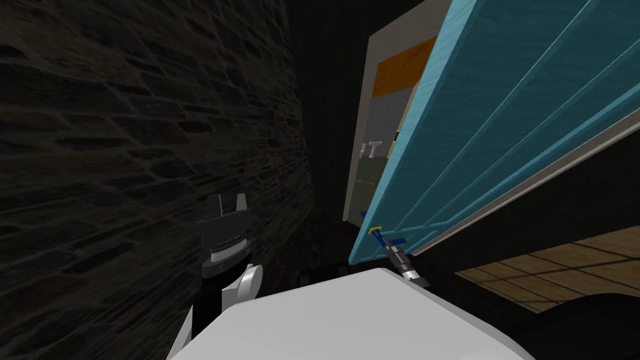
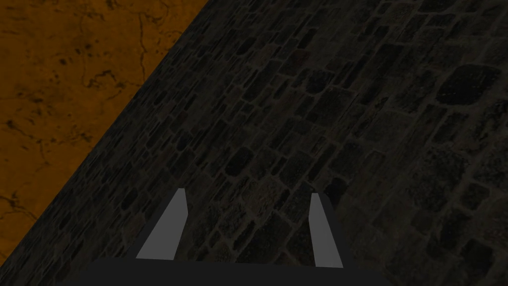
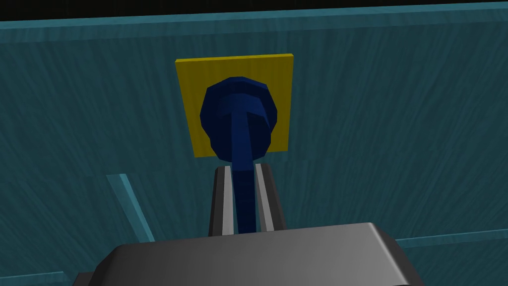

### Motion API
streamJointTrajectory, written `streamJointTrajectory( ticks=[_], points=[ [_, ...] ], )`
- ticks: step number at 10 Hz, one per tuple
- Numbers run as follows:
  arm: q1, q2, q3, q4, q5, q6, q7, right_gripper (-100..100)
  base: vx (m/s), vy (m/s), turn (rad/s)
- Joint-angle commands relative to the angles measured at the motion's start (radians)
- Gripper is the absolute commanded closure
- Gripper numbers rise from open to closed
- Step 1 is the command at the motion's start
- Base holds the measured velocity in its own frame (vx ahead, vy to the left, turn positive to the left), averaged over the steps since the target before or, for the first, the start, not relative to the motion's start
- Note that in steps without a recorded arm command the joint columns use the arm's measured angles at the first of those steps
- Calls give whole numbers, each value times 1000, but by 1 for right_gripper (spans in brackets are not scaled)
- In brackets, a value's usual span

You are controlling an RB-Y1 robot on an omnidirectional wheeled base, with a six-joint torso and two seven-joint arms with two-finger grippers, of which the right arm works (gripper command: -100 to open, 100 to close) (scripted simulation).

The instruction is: Pull the door open

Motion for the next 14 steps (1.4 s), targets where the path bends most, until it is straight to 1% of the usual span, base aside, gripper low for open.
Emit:
streamJointTrajectory(
  ticks=[1, 2, 3, 5, 6, 7, 8, 9, 11, 13, 14],
  points=[
    [-11, 5, 28, -21, 7, 28, 5, 100, -266, -3, -35],
    [-16, 5, 33, -25, 8, 33, 7, 100, -227, -14, -27],
    [-31, 7, 51, -35, 11, 50, 12, 100, -189, -26, -48],
    [-54, 8, 77, -50, 15, 76, 20, 100, -202, -35, -27],
    [-54, 8, 77, -50, 15, 76, 20, 100, -124, -19, -2],
    [-72, 9, 97, -62, 18, 95, 26, 100, -136, -37, -43],
    [-78, 10, 103, -65, 19, 102, 28, 100, -171, -38, -12],
    [-90, 11, 117, -73, 22, 115, 32, 100, -155, -45, -16],
    [-112, 12, 143, -88, 26, 141, 39, 100, -167, -99, -28],
    [-137, 14, 171, -104, 31, 169, 48, 100, -132, -140, -19],
    [-146, 15, 181, -110, 32, 179, 51, 100, -104, -171, -4]
  ],
)
